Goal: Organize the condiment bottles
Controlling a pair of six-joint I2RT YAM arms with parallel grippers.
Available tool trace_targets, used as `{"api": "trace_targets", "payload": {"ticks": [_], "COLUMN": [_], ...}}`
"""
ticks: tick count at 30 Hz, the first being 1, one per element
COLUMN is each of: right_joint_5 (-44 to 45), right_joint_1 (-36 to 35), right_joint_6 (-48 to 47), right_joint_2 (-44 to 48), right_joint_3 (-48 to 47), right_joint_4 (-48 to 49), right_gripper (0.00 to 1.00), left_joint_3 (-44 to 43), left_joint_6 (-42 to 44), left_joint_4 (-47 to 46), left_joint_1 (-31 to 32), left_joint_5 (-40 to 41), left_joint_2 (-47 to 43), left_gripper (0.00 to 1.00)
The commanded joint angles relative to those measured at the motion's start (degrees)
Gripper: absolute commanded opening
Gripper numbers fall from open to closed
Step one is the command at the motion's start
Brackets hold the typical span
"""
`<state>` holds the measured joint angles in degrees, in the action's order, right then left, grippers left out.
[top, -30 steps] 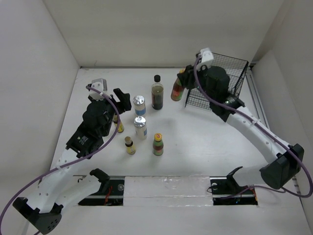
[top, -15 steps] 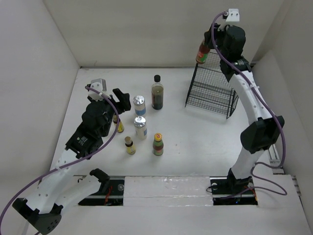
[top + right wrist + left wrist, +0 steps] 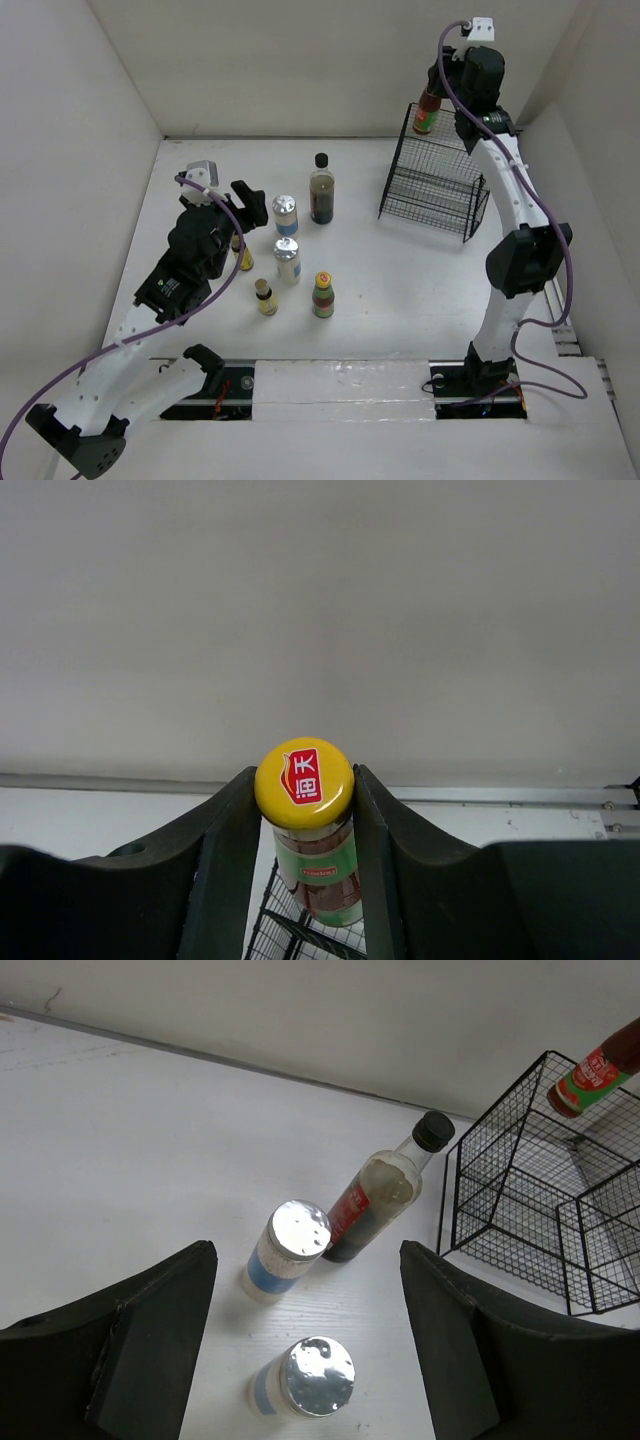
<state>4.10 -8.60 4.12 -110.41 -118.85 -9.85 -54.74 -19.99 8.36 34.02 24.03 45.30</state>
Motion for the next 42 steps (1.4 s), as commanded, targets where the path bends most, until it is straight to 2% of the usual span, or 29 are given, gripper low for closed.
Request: {"api": "trace_targets", "payload": {"ticks": [1, 12, 32, 34, 35, 36, 40, 42], "right_joint_5": [0.30, 0.82, 0.30, 0.30, 0.30, 0.30, 0.30, 0.30], "right_joint_1": [0.33, 0.34, 1.39, 1.39, 1.39, 1.39, 1.92, 1.92], "right_joint_6": [-0.25, -0.78, 1.59, 2.21, 2.21, 2.73, 2.74, 3.26], "right_joint_2": [2.83, 2.31, -1.56, -1.56, -1.56, -1.56, -0.43, 0.11], "right_joint_3": [0.27, 11.96, 20.32, 21.72, 21.73, 22.34, 22.95, 22.96], "right_joint_4": [9.32, 14.32, 18.72, 19.25, 19.25, 19.25, 19.25, 19.25], "right_gripper": [0.08, 0.08, 0.16, 0.21, 0.25, 0.37, 0.55, 0.61], "left_joint_3": [0.51, 0.51, 0.51, 0.51, 0.51, 0.51, 0.51, 0.51], "left_joint_6": [-0.05, -0.05, -0.05, -0.05, -0.05, -0.05, -0.05, -0.05], "left_joint_4": [-2.56, -2.56, -3.09, -3.09, -3.09, -3.09, -3.09, -3.09], "left_joint_1": [-0.27, -0.27, -0.27, -0.27, -0.27, -0.27, -0.27, -0.27], "left_joint_5": [0.31, -0.21, -0.74, -0.74, -0.74, -0.74, -1.27, -1.27], "left_joint_2": [0.14, 0.14, 0.14, 0.14, 0.14, 0.66, 0.67, 0.67], "left_gripper": [0.70, 0.70, 0.70, 0.70, 0.70, 0.70, 0.70, 0.70]}}
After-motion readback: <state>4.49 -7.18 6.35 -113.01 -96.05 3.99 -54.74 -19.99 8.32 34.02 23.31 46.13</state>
